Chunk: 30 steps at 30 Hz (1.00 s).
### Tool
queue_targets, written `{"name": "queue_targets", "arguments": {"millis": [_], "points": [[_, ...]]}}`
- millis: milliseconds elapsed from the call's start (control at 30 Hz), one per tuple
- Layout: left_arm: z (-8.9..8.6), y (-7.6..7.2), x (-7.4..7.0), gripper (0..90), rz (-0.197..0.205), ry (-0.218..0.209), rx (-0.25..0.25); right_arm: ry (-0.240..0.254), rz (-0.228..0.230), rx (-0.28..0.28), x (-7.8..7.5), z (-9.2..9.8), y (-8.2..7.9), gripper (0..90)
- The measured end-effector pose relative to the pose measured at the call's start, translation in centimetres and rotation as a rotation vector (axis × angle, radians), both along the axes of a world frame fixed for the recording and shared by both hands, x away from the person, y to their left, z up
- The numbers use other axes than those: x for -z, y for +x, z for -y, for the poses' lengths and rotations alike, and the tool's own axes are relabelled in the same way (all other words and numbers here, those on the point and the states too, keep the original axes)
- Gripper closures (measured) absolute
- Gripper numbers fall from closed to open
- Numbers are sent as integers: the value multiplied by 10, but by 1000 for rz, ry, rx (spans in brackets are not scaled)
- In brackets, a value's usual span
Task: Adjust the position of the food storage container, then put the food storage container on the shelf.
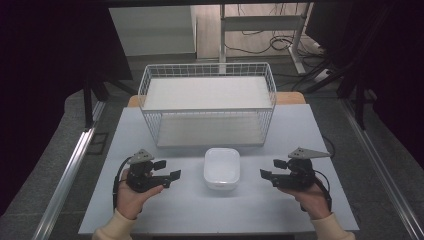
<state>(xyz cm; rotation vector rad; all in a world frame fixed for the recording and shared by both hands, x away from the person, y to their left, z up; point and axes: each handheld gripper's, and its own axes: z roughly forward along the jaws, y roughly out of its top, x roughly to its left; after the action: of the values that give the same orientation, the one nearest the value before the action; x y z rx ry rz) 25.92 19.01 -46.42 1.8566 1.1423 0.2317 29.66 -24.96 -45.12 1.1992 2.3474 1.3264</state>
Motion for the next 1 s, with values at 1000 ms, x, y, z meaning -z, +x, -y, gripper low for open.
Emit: {"name": "queue_targets", "arguments": {"millis": [1000], "points": [[27,35,-15,274,-102,-155,34,93,-69,7,-12,-32,11,213]]}}
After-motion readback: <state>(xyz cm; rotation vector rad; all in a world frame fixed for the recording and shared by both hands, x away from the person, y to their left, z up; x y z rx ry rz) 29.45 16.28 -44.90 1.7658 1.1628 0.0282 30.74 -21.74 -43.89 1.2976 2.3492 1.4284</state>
